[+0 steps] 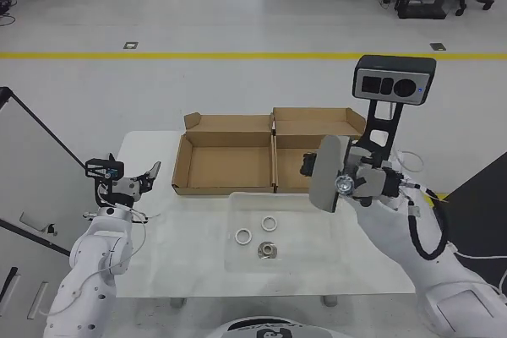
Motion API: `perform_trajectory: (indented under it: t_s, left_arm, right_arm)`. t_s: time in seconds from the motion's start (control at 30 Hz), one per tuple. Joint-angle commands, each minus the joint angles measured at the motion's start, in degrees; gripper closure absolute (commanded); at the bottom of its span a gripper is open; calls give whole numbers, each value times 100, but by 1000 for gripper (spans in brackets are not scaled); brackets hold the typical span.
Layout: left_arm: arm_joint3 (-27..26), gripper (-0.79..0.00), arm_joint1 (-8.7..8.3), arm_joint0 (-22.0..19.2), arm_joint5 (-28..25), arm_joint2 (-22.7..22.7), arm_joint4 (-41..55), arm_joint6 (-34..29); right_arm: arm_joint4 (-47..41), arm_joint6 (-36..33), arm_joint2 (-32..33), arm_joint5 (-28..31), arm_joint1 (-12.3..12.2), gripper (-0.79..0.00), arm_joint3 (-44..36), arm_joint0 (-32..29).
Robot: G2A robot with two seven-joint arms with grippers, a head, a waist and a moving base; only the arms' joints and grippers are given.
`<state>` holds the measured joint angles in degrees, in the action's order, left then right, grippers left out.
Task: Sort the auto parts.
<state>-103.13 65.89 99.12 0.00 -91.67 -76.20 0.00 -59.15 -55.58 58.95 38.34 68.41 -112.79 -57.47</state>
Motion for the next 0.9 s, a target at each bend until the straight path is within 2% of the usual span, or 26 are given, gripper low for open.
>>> perform_trajectory:
  t_s: [0.0,0.2,0.43,0.6,0.67,0.87]
  left_arm:
    - [0,-785,0,0,0,0,0,0]
    - [0,-785,0,0,0,0,0,0]
    - [0,-785,0,0,0,0,0,0]
    - [0,-785,0,0,0,0,0,0]
    - [0,-785,0,0,0,0,0,0]
    - [0,-785,0,0,0,0,0,0]
  right_arm:
    - [145,-68,383,-142,-60,0,27,-261]
    - [521,-302,1555,-654,-243,0,106,-973]
    - [1183,-709,2622,-1508,-414,0,391,-1171]
    - [1934,-1584,2873,-2207,-534,0,941,-547]
    - [1966,-1728,2825,-2314,-545,0,1220,-267]
    - [2906,-2381,2385,-2344,-582,0,2369,912]
